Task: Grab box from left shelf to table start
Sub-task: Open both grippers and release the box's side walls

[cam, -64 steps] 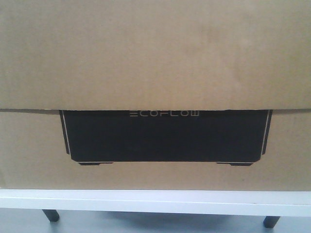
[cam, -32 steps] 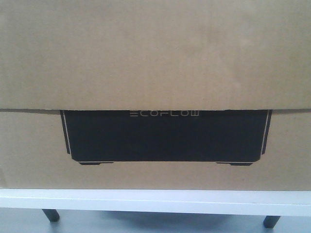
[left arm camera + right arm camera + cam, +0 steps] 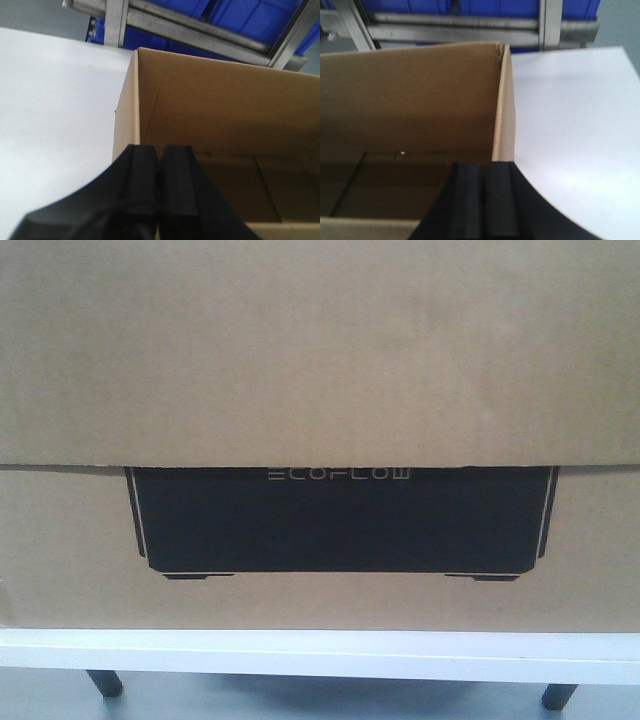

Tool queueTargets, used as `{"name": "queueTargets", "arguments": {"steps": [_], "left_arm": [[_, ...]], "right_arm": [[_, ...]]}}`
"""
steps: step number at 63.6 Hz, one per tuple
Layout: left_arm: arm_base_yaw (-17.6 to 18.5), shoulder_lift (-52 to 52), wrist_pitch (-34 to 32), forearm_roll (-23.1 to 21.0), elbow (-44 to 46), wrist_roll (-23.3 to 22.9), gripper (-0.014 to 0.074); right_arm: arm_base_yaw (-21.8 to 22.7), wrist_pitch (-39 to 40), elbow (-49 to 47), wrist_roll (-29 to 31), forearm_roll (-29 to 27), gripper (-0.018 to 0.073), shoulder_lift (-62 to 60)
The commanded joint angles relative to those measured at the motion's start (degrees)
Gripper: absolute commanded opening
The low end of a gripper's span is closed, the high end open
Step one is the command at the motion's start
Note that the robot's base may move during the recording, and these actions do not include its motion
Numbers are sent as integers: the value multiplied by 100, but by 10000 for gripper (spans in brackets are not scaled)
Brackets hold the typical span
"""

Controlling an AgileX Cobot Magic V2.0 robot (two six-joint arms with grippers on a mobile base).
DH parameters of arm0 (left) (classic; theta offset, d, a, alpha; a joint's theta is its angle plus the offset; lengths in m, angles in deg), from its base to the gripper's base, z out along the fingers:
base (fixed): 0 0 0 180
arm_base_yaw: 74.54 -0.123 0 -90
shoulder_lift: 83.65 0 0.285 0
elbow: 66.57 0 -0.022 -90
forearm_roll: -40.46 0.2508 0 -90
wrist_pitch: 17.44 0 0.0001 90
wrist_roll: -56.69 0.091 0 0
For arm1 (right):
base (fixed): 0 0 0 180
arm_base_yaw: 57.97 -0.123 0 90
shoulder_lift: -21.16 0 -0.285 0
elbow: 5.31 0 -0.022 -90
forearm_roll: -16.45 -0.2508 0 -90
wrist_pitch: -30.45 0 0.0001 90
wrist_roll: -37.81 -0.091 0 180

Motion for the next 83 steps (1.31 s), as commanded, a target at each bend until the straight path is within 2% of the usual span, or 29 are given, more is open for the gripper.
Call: {"name": "queueTargets", "arguments": {"steps": [1, 23, 32, 74, 79, 82, 83], "left_arm": [[31, 572, -828, 46, -384, -43, -12], [31, 2340, -1914, 314, -2511, -43, -12], [31, 2625, -2229, 325, -2962, -43, -12], [31, 2663, -2242, 325, -2998, -43, -12], [31, 2663, -2242, 325, -2998, -43, -12], [31, 2663, -2242, 325, -2998, -43, -12], [31, 2663, -2242, 325, -2998, -43, -12]], "right_arm": [[5, 603, 200, 59, 142, 53, -558], [5, 854, 1758, 59, 346, 53, -2863], [5, 856, 2163, 59, 346, 53, -3472], [5, 768, 2216, 59, 340, 53, -3705], [5, 979, 2378, 59, 354, 53, -3731], [5, 1292, 2594, 59, 487, 53, -3761], [5, 1631, 2808, 59, 590, 53, -3768]]}}
